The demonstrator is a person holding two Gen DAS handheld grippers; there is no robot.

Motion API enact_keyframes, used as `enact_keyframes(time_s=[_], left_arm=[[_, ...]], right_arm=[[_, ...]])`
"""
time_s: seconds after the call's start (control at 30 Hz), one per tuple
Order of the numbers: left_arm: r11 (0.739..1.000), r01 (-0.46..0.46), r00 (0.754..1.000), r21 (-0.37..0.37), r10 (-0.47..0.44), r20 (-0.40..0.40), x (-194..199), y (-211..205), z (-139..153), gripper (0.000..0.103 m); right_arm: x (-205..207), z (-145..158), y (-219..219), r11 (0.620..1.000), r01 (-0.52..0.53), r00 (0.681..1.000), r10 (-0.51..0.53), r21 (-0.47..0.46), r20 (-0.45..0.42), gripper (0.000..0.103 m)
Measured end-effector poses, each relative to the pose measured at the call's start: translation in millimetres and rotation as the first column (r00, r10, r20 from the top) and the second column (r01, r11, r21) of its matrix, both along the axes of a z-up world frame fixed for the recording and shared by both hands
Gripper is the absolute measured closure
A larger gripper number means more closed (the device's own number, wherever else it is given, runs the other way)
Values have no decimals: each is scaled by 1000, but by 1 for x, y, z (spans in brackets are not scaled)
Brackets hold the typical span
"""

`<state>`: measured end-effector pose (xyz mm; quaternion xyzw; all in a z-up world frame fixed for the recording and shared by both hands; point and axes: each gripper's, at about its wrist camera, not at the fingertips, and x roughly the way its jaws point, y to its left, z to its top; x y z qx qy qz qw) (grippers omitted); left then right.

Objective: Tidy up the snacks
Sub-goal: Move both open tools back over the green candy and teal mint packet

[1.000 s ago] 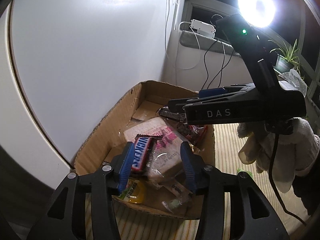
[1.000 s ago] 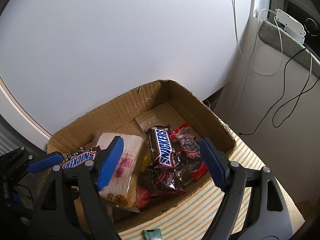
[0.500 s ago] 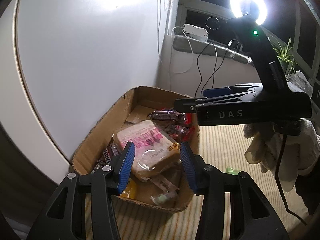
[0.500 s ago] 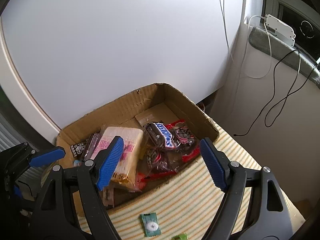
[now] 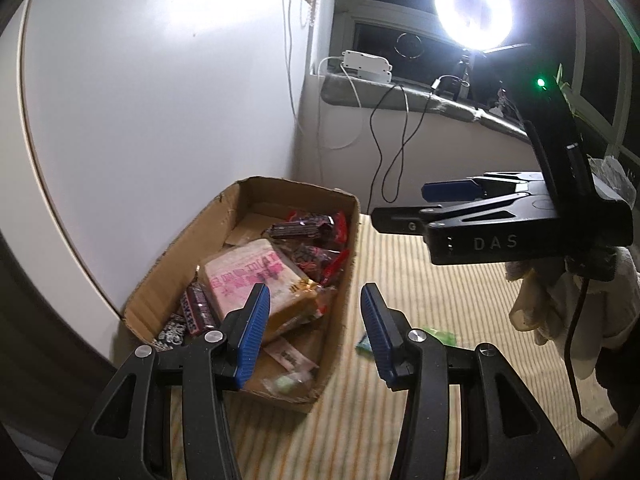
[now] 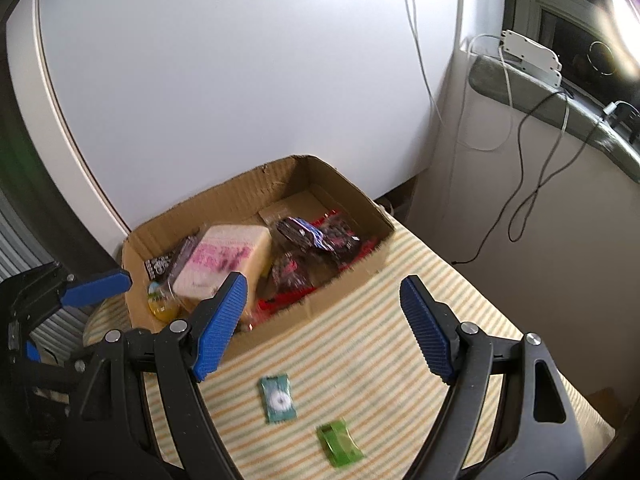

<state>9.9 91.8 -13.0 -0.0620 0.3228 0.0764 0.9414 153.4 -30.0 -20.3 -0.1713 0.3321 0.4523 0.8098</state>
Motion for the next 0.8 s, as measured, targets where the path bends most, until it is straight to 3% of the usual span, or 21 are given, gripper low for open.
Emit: enact_keyframes(time_s=[0.5, 0.63, 0.77, 0.8], left_arm=[[996, 67, 996, -55, -70, -50, -16, -29, -23, 57], [993, 89, 992, -79, -95, -78, -19, -37, -34, 62], [989, 106, 987, -105, -117, -108, -18, -45, -46, 68], [988, 113, 985, -106, -125, -118, -15, -49, -50, 69]], right_arm=[[-5, -42, -70, 998, 18, 999, -20, -64, -28, 23], [-11, -58, -81, 995, -13, 999, 8, -103, -45, 36], [-20, -76, -86, 988, -56, 997, 47, -145, -63, 42], [-22, -80, -86, 986, -65, 996, 55, -152, -68, 49]])
